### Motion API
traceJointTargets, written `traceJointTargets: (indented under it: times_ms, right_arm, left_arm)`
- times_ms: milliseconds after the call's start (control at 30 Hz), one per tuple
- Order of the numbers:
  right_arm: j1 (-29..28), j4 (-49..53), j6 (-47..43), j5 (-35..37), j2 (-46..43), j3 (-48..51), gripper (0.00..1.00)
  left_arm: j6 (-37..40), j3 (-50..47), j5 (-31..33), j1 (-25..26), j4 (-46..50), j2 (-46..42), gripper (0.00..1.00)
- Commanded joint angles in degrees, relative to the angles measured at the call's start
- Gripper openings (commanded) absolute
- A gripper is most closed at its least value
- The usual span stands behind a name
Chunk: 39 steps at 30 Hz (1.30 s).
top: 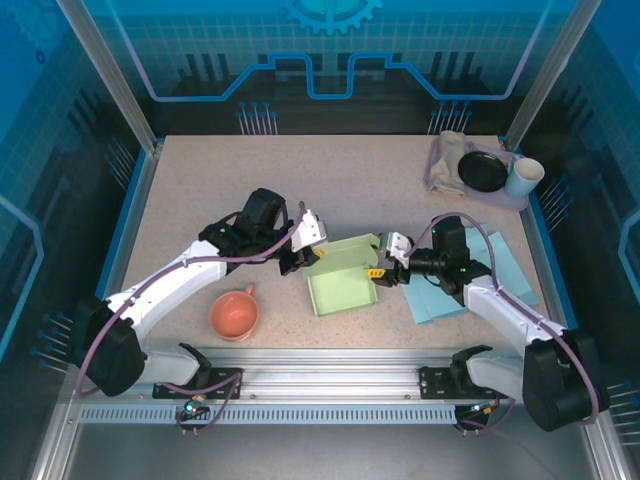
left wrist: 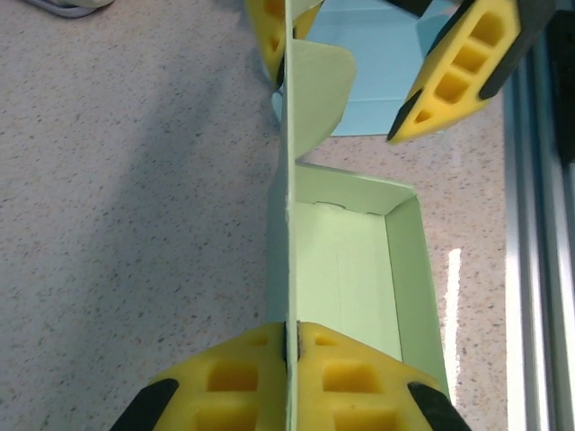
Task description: Fold the paper box
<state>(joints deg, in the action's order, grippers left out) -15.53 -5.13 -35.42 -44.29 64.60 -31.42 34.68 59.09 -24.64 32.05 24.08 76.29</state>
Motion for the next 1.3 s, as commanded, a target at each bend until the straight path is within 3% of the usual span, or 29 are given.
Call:
traceJointTargets:
  times_ms: [0, 133, 300, 467, 833, 1267]
  right_arm:
    - [0.9, -0.1, 0.2, 3.8, -1.5, 0.0, 0.64]
    - [2.2, -2.9, 2.0, 9.6, 0.2, 0.7, 0.64]
    - [5.4, -7.4, 5.7, 8.7, -0.3, 2.6, 0.64]
    - [5.8, -8.1, 7.2, 12.4, 1.2, 2.1, 0.63]
    - [3.1, -5.5, 4.6, 3.4, 4.0, 0.1, 0.63]
    - [0.5, -1.3, 1.2, -0.5, 3.8, -1.3, 0.63]
  left_arm:
    - [0.6, 0.0, 2.9, -0.5, -1.0, -0.6, 0.0]
    - [0.7, -0.3, 2.9, -0.9, -1.1, -0.5, 0.0]
    - [0.7, -0.2, 3.3, -1.2, -0.9, -0.2, 0.0]
    - [0.5, -0.1, 2.4, -1.3, -0.8, 0.0, 0.0]
    - [0.6, 0.5, -2.1, -1.2, 0.3, -0.1, 0.0]
    - [1.0, 1.9, -5.8, 0.5, 1.9, 0.8, 0.0]
